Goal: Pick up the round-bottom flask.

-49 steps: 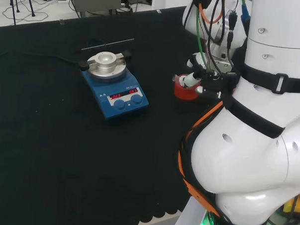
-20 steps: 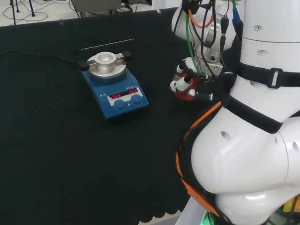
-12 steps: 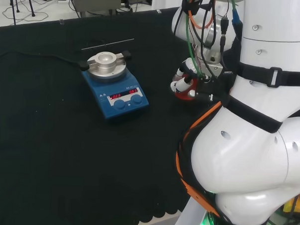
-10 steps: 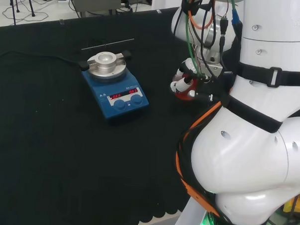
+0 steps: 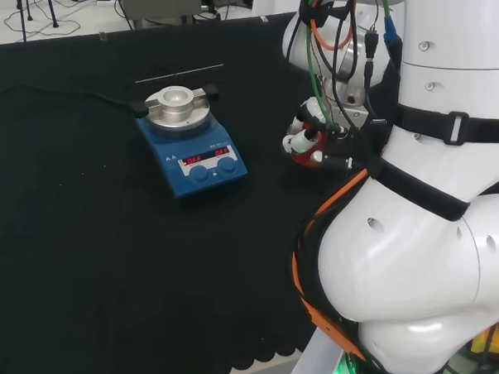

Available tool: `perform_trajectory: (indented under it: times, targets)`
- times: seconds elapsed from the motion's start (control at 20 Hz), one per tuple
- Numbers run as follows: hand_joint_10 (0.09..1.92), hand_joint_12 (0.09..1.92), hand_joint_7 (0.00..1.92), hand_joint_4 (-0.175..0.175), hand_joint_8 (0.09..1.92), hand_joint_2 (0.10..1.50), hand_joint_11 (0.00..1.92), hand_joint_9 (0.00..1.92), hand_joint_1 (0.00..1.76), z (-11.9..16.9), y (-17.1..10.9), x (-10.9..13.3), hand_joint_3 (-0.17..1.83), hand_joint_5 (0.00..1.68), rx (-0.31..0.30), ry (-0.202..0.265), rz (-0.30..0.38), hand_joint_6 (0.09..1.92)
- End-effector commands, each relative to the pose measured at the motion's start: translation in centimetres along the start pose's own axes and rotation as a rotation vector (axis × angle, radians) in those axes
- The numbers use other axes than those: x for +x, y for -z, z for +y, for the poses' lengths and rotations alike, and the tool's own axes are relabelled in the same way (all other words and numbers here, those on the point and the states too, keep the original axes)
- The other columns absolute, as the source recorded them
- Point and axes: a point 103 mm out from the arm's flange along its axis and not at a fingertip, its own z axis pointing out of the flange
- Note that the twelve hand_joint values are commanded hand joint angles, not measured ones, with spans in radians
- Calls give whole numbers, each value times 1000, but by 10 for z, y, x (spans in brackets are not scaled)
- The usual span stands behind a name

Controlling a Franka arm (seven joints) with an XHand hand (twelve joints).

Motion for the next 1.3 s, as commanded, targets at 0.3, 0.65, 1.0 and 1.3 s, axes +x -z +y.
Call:
perform_trajectory:
  times: [0.3, 0.65, 1.0, 1.3]
  targets:
    - [659, 1305, 364, 32, 659, 721, 289, 582, 1101, -2, 6, -1, 740, 1054, -51, -15, -17, 1081]
    - [653, 1299, 374, 23, 659, 720, 322, 597, 1098, -4, 17, -3, 769, 1037, -64, -18, -15, 1128]
    - [654, 1297, 381, 22, 663, 720, 334, 603, 1097, -18, 51, 2, 775, 1033, -93, -16, -32, 1139]
    - [653, 1294, 385, 25, 665, 715, 340, 606, 1096, -29, 68, 7, 785, 1034, -108, -22, -46, 1144]
